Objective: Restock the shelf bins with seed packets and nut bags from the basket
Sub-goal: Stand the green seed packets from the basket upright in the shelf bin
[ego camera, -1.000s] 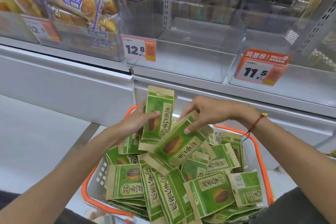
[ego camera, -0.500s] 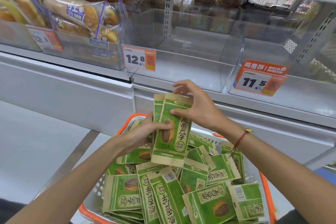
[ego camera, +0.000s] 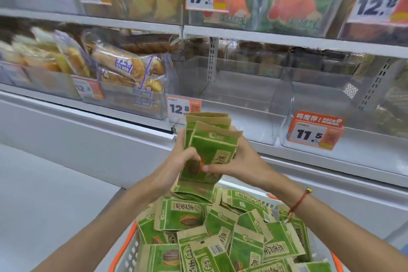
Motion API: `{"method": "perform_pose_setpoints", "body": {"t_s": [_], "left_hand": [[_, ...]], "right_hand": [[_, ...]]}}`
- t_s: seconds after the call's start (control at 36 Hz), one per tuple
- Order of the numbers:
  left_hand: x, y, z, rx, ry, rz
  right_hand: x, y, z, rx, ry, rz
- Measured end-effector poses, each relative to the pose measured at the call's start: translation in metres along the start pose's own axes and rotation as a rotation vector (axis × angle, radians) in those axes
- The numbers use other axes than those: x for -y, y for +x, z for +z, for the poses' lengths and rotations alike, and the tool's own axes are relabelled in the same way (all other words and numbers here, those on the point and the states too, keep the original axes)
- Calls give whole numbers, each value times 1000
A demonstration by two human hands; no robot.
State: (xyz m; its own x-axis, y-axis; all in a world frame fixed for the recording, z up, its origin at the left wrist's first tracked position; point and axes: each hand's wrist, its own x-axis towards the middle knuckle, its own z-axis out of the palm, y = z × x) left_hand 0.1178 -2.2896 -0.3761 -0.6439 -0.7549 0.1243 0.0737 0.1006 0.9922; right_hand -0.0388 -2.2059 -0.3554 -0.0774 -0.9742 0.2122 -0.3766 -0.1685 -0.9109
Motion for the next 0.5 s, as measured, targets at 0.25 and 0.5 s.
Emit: {"method": "perform_pose_setpoints", "body": {"t_s": [0.25, 0.5], "left_hand": [[-67, 18, -28, -63, 472, 435], [-59, 93, -71, -536, 829, 444]], "right_hand": [[40, 40, -19, -366, -420, -573], [39, 104, -62, -471, -787, -585]]}}
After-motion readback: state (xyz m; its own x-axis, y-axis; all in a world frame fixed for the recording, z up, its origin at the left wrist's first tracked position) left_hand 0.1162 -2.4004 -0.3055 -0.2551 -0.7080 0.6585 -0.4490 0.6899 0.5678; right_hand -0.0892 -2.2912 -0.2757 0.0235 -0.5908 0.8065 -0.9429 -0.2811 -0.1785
